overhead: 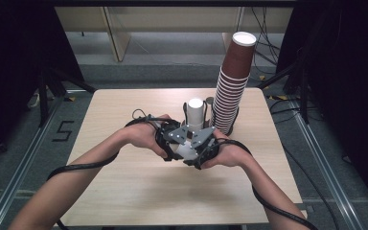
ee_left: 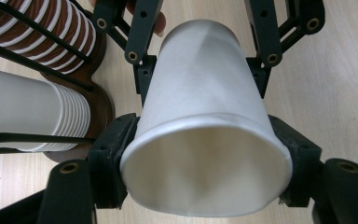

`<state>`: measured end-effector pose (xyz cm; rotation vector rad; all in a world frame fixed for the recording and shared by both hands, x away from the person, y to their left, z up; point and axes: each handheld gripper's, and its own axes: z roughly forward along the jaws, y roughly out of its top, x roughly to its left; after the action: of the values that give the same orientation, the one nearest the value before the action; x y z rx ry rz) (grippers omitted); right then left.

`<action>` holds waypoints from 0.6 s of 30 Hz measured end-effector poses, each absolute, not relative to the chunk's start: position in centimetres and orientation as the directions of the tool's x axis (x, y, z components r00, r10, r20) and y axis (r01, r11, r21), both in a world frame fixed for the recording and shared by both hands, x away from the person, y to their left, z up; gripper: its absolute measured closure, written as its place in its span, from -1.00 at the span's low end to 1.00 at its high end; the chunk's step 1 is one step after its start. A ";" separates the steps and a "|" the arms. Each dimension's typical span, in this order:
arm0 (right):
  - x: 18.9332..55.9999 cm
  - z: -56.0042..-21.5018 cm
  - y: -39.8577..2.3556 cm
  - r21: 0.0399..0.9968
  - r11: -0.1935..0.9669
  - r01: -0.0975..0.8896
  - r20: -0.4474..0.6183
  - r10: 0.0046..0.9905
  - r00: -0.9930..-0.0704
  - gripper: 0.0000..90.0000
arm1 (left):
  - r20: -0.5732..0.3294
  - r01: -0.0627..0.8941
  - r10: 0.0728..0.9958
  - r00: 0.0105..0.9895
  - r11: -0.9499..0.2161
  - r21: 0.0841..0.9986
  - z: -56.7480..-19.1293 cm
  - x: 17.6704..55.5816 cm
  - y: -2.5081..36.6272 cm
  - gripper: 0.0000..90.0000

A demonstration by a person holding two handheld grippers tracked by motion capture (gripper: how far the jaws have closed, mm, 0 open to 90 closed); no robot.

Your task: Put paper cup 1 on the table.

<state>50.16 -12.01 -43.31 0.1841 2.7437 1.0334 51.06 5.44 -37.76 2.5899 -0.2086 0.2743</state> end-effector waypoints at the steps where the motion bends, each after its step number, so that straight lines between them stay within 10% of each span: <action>1: 50.2 -43.3 -12.0 0.664 0.747 0.040 -0.150 0.186 -0.971 -0.18 | 0.238 -0.202 -0.093 0.967 -0.849 0.487 -37.8 51.1 5.4 -0.30; 18: 50.0 -44.0 -13.2 0.674 0.737 0.044 -0.203 0.242 -0.949 -0.20 | 0.264 -0.150 0.032 0.964 -0.754 0.640 -38.5 51.0 7.8 -0.79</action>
<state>50.01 -13.17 -44.01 0.2239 2.6620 1.0227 51.04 7.77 -38.50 2.4027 -0.0819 0.3378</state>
